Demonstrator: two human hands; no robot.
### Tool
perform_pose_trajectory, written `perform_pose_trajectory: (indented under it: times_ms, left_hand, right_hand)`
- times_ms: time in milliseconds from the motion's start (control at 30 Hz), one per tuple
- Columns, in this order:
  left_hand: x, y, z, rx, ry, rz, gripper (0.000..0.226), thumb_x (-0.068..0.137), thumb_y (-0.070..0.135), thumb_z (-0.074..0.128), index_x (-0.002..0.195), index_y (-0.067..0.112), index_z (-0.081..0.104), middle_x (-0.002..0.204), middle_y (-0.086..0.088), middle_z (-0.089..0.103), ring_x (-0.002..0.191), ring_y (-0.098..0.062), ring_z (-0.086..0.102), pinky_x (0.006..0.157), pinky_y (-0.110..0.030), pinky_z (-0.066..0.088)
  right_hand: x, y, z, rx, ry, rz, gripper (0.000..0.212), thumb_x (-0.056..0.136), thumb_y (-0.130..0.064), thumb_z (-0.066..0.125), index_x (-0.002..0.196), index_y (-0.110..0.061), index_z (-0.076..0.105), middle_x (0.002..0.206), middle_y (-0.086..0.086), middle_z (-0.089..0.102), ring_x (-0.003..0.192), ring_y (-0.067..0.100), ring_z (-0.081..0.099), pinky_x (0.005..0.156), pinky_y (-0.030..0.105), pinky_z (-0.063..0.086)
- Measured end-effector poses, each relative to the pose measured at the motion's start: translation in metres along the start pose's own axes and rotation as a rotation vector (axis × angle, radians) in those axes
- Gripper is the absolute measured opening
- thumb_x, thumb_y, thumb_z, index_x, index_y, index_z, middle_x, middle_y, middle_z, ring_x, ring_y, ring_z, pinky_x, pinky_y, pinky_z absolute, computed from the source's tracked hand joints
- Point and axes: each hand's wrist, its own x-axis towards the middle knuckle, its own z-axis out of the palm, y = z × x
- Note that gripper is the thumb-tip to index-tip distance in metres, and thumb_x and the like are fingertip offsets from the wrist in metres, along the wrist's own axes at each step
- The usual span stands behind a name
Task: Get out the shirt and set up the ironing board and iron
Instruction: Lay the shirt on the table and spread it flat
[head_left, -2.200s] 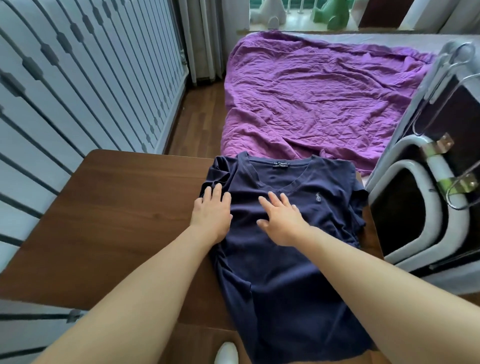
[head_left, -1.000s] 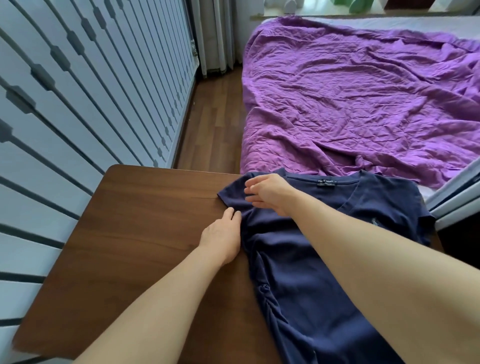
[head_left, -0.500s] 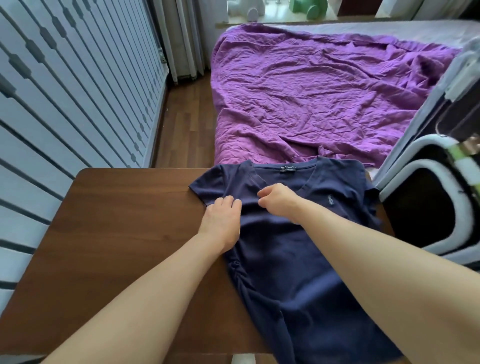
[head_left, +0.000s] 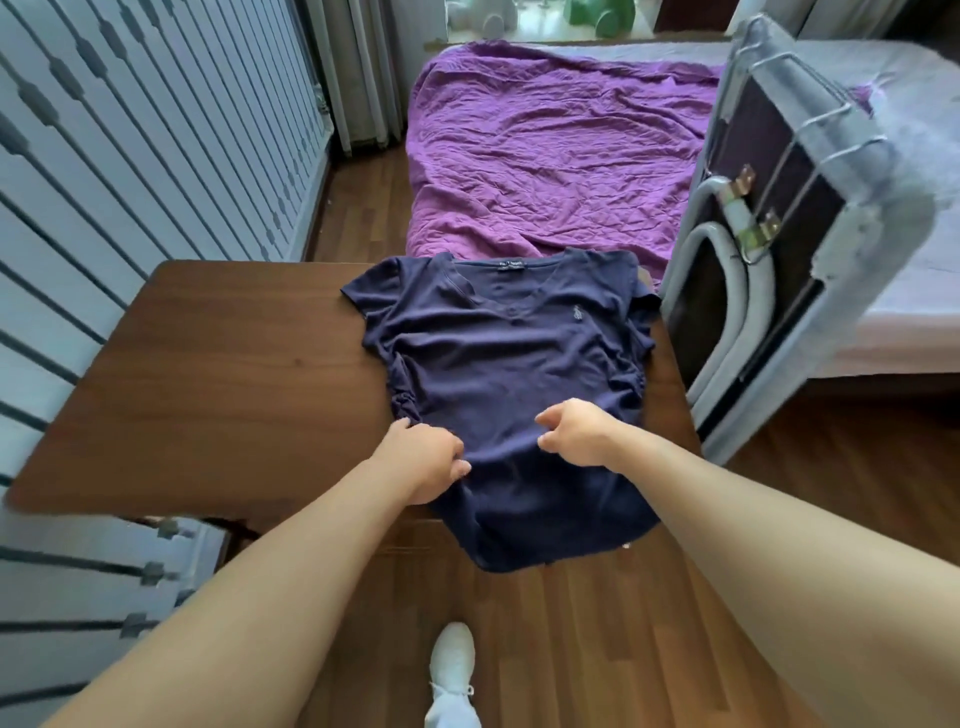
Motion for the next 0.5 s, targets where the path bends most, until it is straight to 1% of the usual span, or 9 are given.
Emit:
perform_pose_trajectory:
  times_ms: [33, 100, 167, 233, 300, 367, 433, 467, 500]
  left_hand:
    - [-0.006, -0.001, 0.001, 0.028, -0.008, -0.041, 0.041, 0.098, 0.044, 0.032, 0.105, 0.018, 0.063, 0.118, -0.005, 0.063, 0.117, -0.025, 0.052, 0.107, -0.04, 0.025]
    - [-0.017, -0.005, 0.003, 0.132, -0.016, -0.122, 0.046, 0.097, 0.047, 0.03, 0.106, 0.017, 0.063, 0.119, -0.007, 0.063, 0.117, -0.025, 0.051, 0.108, -0.04, 0.024]
    - [-0.024, -0.006, 0.006, 0.246, -0.019, -0.174, 0.037, 0.098, 0.041, 0.034, 0.111, 0.018, 0.059, 0.121, -0.006, 0.061, 0.118, -0.025, 0.05, 0.11, -0.041, 0.021]
    - [-0.026, -0.003, 0.009, 0.282, 0.049, -0.164, 0.028, 0.097, 0.033, 0.038, 0.114, 0.019, 0.054, 0.122, -0.006, 0.058, 0.116, -0.026, 0.05, 0.106, -0.039, 0.025]
    - [-0.023, 0.004, 0.012, 0.25, 0.142, -0.066, 0.025, 0.095, 0.026, 0.042, 0.118, 0.017, 0.047, 0.121, -0.007, 0.054, 0.114, -0.028, 0.051, 0.097, -0.036, 0.034]
    - [-0.018, 0.011, 0.017, 0.15, 0.131, 0.015, 0.035, 0.094, 0.021, 0.045, 0.127, 0.015, 0.04, 0.124, -0.008, 0.051, 0.114, -0.029, 0.051, 0.093, -0.036, 0.038]
    - [-0.013, 0.016, 0.021, 0.029, 0.067, -0.002, 0.045, 0.094, 0.022, 0.046, 0.136, 0.015, 0.031, 0.129, -0.008, 0.045, 0.117, -0.03, 0.049, 0.094, -0.039, 0.042]
    - [-0.012, 0.017, 0.023, -0.01, 0.041, -0.036, 0.049, 0.095, 0.025, 0.047, 0.138, 0.016, 0.027, 0.132, -0.008, 0.042, 0.118, -0.03, 0.047, 0.094, -0.041, 0.043]
    - [-0.011, 0.016, 0.025, -0.024, 0.02, -0.068, 0.053, 0.095, 0.029, 0.047, 0.141, 0.017, 0.024, 0.134, -0.008, 0.039, 0.12, -0.03, 0.045, 0.093, -0.042, 0.043]
  right_hand:
    - [-0.004, 0.005, 0.001, 0.005, 0.005, 0.003, 0.046, 0.096, -0.018, 0.05, 0.141, -0.011, 0.044, 0.146, 0.004, 0.045, 0.134, 0.022, 0.043, 0.109, 0.026, 0.032]
    - [-0.009, 0.011, 0.004, 0.009, 0.02, -0.005, 0.046, 0.096, -0.019, 0.051, 0.141, -0.012, 0.044, 0.146, 0.003, 0.044, 0.134, 0.021, 0.043, 0.109, 0.025, 0.032]
    - [-0.011, 0.012, 0.008, 0.018, 0.023, -0.012, 0.047, 0.095, -0.019, 0.052, 0.141, -0.012, 0.044, 0.146, 0.003, 0.045, 0.133, 0.021, 0.043, 0.108, 0.025, 0.033]
    - [-0.01, 0.01, 0.013, 0.03, 0.032, -0.016, 0.048, 0.095, -0.018, 0.052, 0.141, -0.013, 0.043, 0.145, 0.003, 0.046, 0.133, 0.022, 0.044, 0.107, 0.025, 0.034]
    - [-0.01, 0.01, 0.016, 0.017, 0.057, -0.009, 0.048, 0.095, -0.015, 0.05, 0.142, -0.013, 0.042, 0.145, 0.004, 0.046, 0.134, 0.022, 0.043, 0.107, 0.025, 0.034]
    - [-0.011, 0.013, 0.017, -0.004, 0.131, 0.028, 0.045, 0.094, -0.011, 0.047, 0.138, -0.012, 0.046, 0.142, 0.007, 0.049, 0.13, 0.026, 0.046, 0.104, 0.029, 0.039]
    - [-0.014, 0.019, 0.018, -0.037, 0.297, 0.111, 0.035, 0.09, -0.007, 0.046, 0.124, -0.009, 0.055, 0.132, 0.012, 0.054, 0.12, 0.031, 0.05, 0.095, 0.035, 0.045]
    - [-0.016, 0.023, 0.018, -0.058, 0.376, 0.167, 0.031, 0.089, -0.007, 0.046, 0.119, -0.008, 0.055, 0.129, 0.012, 0.052, 0.119, 0.032, 0.048, 0.094, 0.037, 0.044]
    - [-0.018, 0.028, 0.018, -0.084, 0.421, 0.221, 0.032, 0.089, -0.007, 0.048, 0.121, -0.008, 0.052, 0.13, 0.012, 0.048, 0.122, 0.031, 0.044, 0.095, 0.038, 0.043]
